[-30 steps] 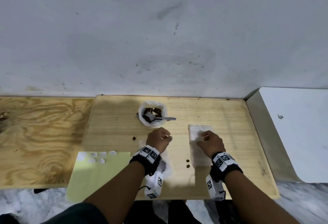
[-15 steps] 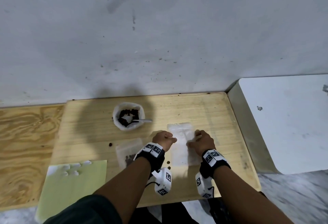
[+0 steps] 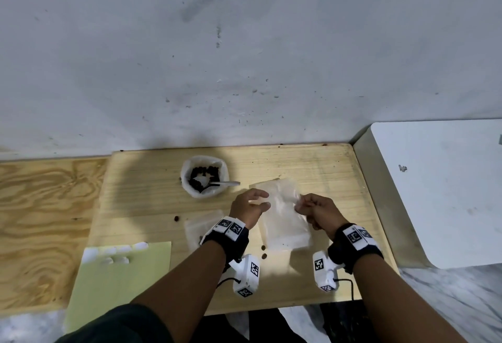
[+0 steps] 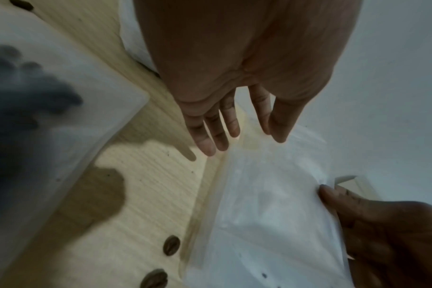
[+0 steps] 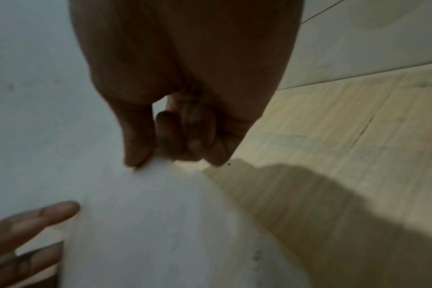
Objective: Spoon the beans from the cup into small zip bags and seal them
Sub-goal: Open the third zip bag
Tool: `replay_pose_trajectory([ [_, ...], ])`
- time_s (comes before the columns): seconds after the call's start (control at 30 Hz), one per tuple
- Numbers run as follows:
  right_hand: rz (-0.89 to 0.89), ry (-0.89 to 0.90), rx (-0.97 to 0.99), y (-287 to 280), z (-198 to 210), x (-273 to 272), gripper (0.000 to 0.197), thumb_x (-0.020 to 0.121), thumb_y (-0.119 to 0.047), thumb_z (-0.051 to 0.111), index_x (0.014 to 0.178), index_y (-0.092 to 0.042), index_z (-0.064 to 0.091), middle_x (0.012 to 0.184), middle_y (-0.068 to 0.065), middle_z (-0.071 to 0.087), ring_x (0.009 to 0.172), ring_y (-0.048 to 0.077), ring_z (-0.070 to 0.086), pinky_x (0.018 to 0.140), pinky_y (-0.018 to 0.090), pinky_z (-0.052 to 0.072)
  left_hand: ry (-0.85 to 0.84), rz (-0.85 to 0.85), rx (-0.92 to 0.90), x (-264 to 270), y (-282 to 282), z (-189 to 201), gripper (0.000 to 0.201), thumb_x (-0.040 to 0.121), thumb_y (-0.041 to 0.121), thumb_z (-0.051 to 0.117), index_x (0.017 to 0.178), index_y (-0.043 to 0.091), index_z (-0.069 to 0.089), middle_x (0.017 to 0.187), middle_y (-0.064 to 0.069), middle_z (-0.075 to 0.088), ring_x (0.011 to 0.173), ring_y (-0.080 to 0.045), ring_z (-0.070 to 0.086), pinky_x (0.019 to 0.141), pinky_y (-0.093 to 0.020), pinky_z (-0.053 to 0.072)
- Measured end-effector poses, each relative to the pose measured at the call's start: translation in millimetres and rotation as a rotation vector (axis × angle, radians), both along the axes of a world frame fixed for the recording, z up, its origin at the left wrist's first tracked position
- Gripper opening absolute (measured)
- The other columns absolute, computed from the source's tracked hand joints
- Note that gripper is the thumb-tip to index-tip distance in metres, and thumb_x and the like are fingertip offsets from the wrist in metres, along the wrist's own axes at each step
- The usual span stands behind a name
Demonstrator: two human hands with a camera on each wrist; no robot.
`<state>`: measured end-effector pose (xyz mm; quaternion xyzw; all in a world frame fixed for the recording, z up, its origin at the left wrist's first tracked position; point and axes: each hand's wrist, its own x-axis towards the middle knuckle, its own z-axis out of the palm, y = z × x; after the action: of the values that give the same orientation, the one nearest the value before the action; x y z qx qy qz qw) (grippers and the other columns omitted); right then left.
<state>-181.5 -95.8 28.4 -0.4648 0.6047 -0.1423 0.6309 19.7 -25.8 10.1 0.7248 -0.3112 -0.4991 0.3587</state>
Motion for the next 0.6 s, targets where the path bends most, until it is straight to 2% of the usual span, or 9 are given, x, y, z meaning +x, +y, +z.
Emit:
replay_pose_trajectory([
  [0.1,0.140,-0.022,0.043,1,10,17,0.027,0.081,0.003,0.072,0.074,-0.019,0.058,0.055,-0.005,0.038,0.042,0.009,0.032,0.045,0.019,0.020,-0.089,0.032,-0.116,19,8,12,0.025,0.082,0.006,0.066,0.083,0.031,0.069,0.103,-0.004,0.063,0.083,-0.022,0.066,0.075,-0.034,0.057],
  [0.17,0.227,0.001,-0.033,5,22,38,0.029,0.078,0.007,0.073,0.092,-0.016,0.062,0.063,-0.003,0.047,0.048,0.009,0.043,0.041,0.018,0.030,-0.149,0.029,-0.196,35,15,21,0.029,0.083,-0.004,0.059,0.086,0.022,0.071,0.096,-0.003,0.066,0.075,-0.015,0.063,0.068,-0.024,0.053],
  [0.23,0.243,0.019,-0.200,8,35,62,0.043,0.075,0.006,0.076,0.109,-0.016,0.064,0.083,-0.001,0.063,0.067,0.008,0.059,0.052,0.012,0.044,-0.181,-0.012,-0.218,53,22,29,0.031,0.082,-0.009,0.054,0.087,0.016,0.073,0.090,0.006,0.067,0.077,-0.007,0.061,0.069,-0.016,0.047],
  [0.27,0.250,0.023,-0.275,8,40,73,0.046,0.074,0.003,0.077,0.112,-0.019,0.065,0.091,-0.001,0.068,0.074,0.005,0.062,0.059,0.011,0.045,-0.177,-0.032,-0.202,61,25,34,0.033,0.082,-0.010,0.052,0.087,0.015,0.073,0.088,0.009,0.067,0.074,-0.003,0.060,0.065,-0.013,0.045],
  [0.33,0.370,0.030,-0.336,8,49,100,0.040,0.074,-0.001,0.078,0.104,-0.026,0.069,0.091,0.000,0.072,0.073,0.003,0.063,0.068,0.014,0.047,-0.161,-0.048,-0.191,79,34,43,0.035,0.081,-0.010,0.050,0.084,0.016,0.073,0.084,0.010,0.067,0.066,0.001,0.058,0.059,-0.014,0.043],
  [0.4,0.561,0.083,-0.317,10,54,125,0.031,0.074,-0.001,0.078,0.088,-0.028,0.071,0.080,0.000,0.071,0.074,0.009,0.063,0.074,0.023,0.048,-0.164,-0.063,-0.212,97,43,51,0.037,0.078,-0.011,0.049,0.081,0.017,0.072,0.084,0.006,0.070,0.065,0.004,0.059,0.062,-0.016,0.044],
  [0.47,0.654,0.120,-0.275,14,59,145,0.030,0.073,0.000,0.079,0.076,-0.028,0.070,0.069,-0.007,0.065,0.071,0.009,0.058,0.074,0.027,0.047,-0.196,-0.060,-0.220,111,50,59,0.035,0.078,-0.011,0.050,0.082,0.016,0.073,0.086,0.002,0.069,0.068,0.001,0.059,0.065,-0.014,0.043],
  [0.53,0.601,0.065,-0.224,21,65,162,0.026,0.072,0.002,0.081,0.078,-0.021,0.072,0.068,-0.006,0.063,0.068,0.009,0.057,0.068,0.022,0.046,-0.340,0.012,-0.277,125,60,63,0.026,0.078,-0.005,0.059,0.082,0.017,0.073,0.088,0.004,0.066,0.075,-0.009,0.058,0.072,-0.021,0.045],
  [0.6,0.441,0.006,-0.205,28,71,175,0.023,0.073,0.002,0.081,0.089,-0.013,0.074,0.071,-0.006,0.064,0.065,0.007,0.055,0.052,0.014,0.041,-0.550,0.151,-0.335,136,71,65,0.014,0.074,0.014,0.071,0.079,0.026,0.069,0.092,0.008,0.062,0.086,-0.013,0.057,0.079,-0.028,0.044],
])
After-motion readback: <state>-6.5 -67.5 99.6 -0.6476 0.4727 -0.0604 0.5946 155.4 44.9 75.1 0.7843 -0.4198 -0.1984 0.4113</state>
